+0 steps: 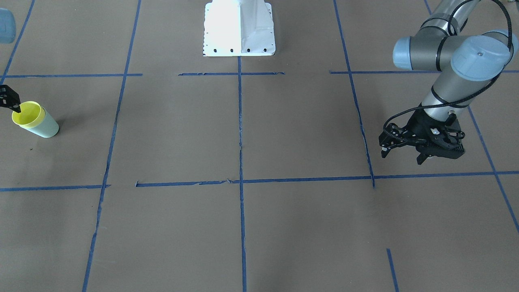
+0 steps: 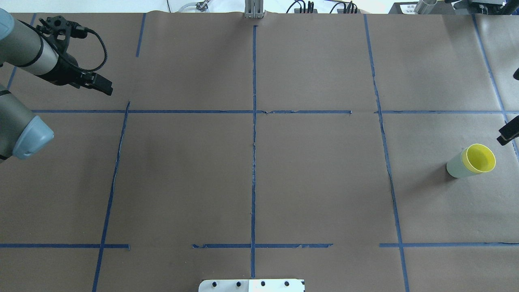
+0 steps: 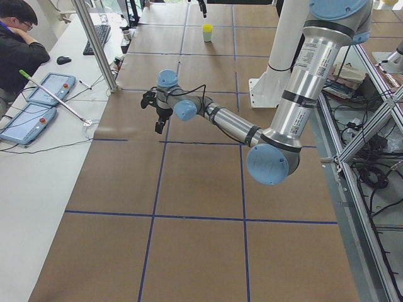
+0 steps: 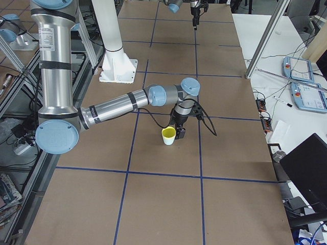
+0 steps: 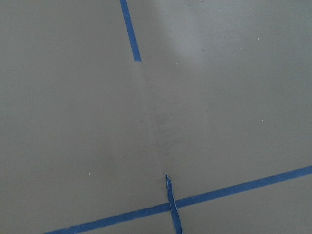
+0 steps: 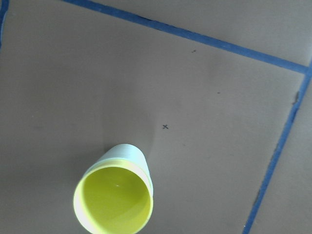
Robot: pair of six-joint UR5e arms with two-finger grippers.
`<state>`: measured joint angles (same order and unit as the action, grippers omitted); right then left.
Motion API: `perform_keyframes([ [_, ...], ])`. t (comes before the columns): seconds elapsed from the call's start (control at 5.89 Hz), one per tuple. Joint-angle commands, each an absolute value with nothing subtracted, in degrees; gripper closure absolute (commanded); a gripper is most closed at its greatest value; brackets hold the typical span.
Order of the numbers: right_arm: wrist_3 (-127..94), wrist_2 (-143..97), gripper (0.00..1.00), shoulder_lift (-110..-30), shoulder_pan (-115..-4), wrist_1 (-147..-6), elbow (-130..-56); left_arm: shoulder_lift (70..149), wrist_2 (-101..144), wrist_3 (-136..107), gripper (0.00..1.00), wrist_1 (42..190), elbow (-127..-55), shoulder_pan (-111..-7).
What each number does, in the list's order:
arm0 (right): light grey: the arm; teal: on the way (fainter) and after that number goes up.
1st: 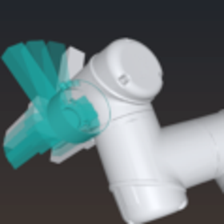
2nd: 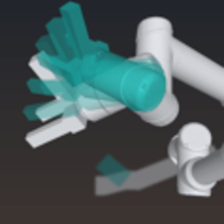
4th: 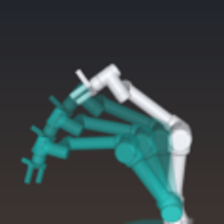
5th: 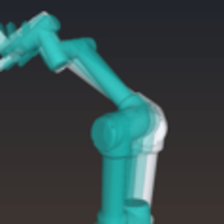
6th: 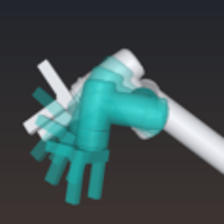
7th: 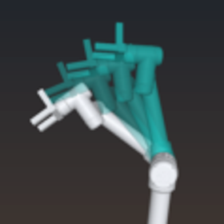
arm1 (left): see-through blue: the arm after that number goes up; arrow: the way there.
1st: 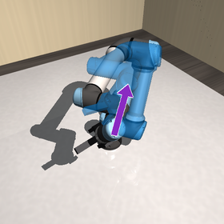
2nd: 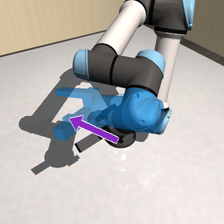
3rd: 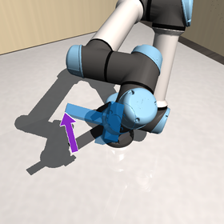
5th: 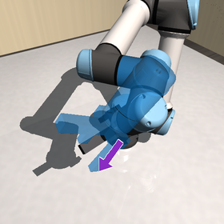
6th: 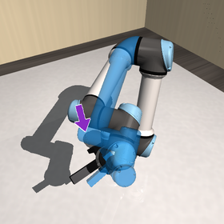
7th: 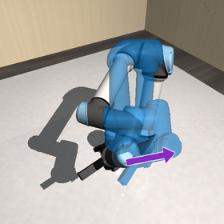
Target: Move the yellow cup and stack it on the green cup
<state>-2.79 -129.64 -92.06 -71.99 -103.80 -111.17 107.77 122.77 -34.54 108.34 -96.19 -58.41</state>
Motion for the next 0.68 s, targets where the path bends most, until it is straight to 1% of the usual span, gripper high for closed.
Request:
perform_keyframes([
  [0.0,2.0,-130.6,0.00,-97.3,-80.9,-103.8,-112.2,103.8,131.1,-19.0,0.00,103.2,-96.2,-67.3],
  [0.34,4.0,-130.8,0.00,-101.9,-86.1,-103.8,-112.1,98.1,134.5,2.7,0.00,90.1,-96.3,-77.8],
  [0.51,3.8,-130.8,0.00,-102.4,-86.1,-103.8,-112.0,93.9,134.6,7.2,0.00,88.2,-96.3,-82.9],
])
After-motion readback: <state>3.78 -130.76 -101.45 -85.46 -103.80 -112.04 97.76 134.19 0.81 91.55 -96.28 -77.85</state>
